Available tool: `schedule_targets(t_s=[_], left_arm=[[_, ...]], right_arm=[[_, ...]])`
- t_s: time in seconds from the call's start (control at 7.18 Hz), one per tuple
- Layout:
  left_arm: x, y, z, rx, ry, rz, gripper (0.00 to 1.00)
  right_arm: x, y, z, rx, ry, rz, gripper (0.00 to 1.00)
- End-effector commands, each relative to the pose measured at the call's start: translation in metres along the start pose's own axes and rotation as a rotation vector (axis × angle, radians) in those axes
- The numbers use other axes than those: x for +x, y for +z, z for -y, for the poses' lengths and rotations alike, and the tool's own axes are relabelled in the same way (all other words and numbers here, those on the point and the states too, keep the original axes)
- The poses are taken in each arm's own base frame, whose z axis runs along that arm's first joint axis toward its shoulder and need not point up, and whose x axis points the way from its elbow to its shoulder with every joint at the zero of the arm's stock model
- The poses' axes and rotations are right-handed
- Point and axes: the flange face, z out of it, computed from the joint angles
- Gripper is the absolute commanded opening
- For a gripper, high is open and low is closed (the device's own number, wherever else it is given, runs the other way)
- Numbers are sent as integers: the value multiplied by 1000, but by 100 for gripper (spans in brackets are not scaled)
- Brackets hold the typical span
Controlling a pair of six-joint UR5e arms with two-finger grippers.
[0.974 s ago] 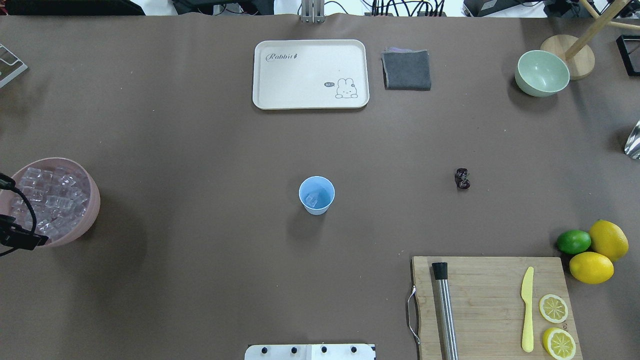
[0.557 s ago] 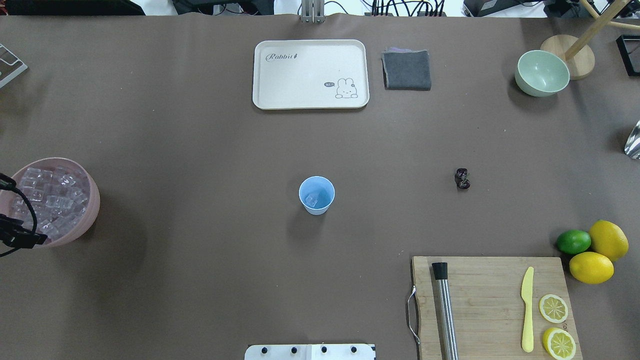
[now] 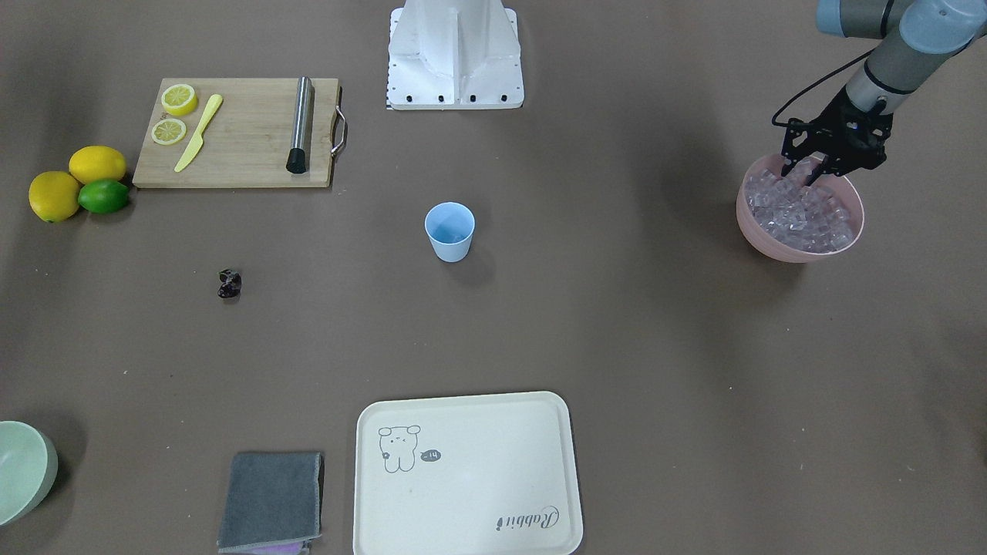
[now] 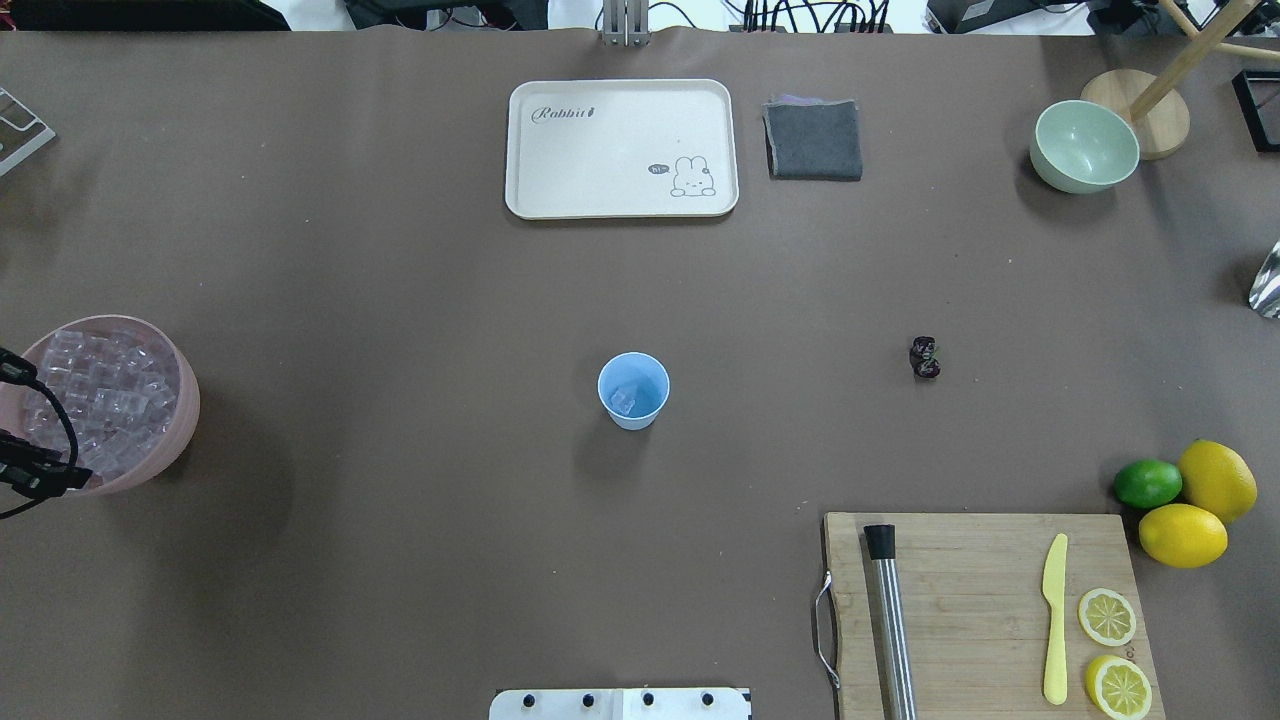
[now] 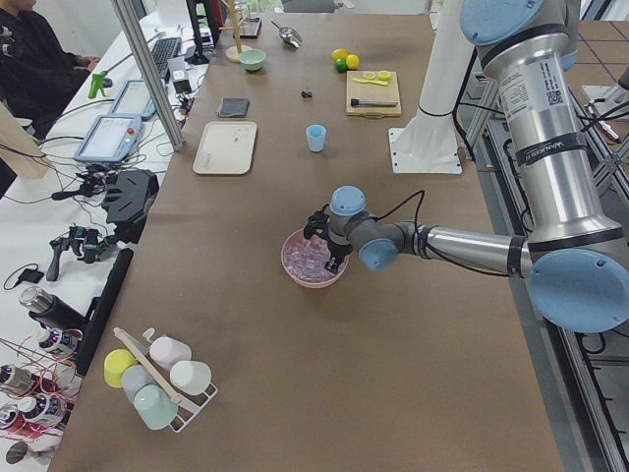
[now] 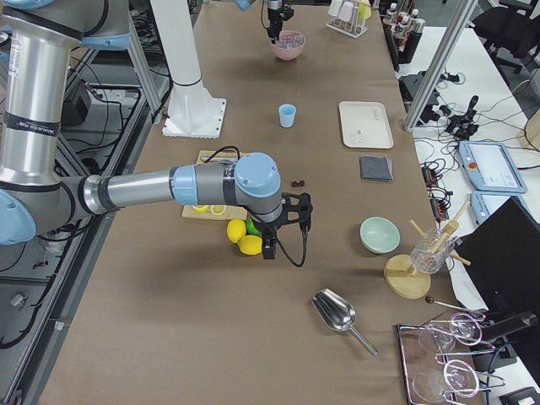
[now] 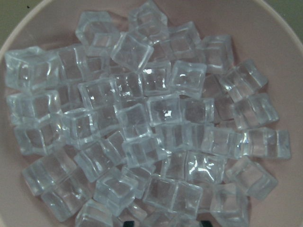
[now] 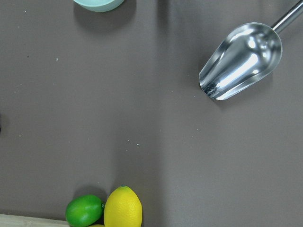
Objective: Put ice and cherries in cup
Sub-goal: 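Move the left gripper back into the pink bowl and grasp another ice cube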
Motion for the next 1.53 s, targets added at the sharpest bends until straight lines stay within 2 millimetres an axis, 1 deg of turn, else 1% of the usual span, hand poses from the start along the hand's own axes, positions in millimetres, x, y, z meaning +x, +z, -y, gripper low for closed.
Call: schedule_targets(t_s=[0.0,0.42,0.7,0.84,0.97,1.11,1.25,1.39], left_arm=[[1,0,0,1,3,-1,0],[7,-9,4,19,10,-9,0],[17,-24,12,36,20,-49,0],[13,-46,22,71,-2,-67,0],[29,-71,67,144,24,-145,0],[49,-89,112,190,32,-170,0],[88,-108,172,226,-17,-203,0],[135,-131,225,251,-62,-236,0]], right_arm=[[0,0,0,0,1,0,100],[0,0,0,-1,2,-2,100],[-1,-1,1,1,-1,-2,100],[-1,-1,2,2,-2,-3,100],[0,0,2,1,-1,-3,100],[0,0,0,0,2,1,100],[0,1,0,-1,3,3,100],[2,2,0,-5,8,5,100]])
